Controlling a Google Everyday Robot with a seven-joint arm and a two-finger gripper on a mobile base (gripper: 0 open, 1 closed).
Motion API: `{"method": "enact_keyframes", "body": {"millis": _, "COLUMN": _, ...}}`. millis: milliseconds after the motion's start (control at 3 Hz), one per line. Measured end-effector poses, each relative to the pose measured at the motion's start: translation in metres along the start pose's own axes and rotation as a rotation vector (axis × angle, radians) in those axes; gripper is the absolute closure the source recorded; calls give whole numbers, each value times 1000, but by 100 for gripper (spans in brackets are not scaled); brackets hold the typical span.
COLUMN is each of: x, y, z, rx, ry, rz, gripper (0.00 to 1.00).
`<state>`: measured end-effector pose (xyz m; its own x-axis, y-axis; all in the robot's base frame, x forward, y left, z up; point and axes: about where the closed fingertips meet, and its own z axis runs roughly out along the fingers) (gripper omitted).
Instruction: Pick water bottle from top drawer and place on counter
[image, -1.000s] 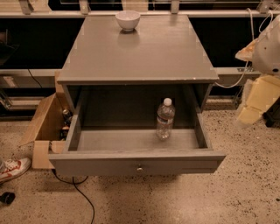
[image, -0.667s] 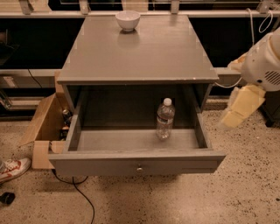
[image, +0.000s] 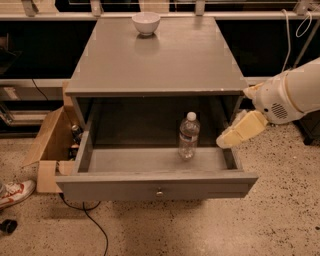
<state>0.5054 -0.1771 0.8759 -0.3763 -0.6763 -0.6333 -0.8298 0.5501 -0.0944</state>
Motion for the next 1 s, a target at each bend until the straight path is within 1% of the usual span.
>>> {"method": "enact_keyframes", "body": {"millis": 333, "x": -8, "y": -8, "z": 0, "rx": 32, "ry": -28, "rz": 3, "gripper": 0}}
{"method": "enact_keyframes", "body": {"millis": 667, "x": -8, "y": -8, "z": 0, "rx": 32, "ry": -28, "rz": 3, "gripper": 0}}
{"method": "enact_keyframes", "body": {"millis": 1000, "x": 2, "y": -9, "z": 19, "rx": 8, "ry": -33, "rz": 20, "gripper": 0}}
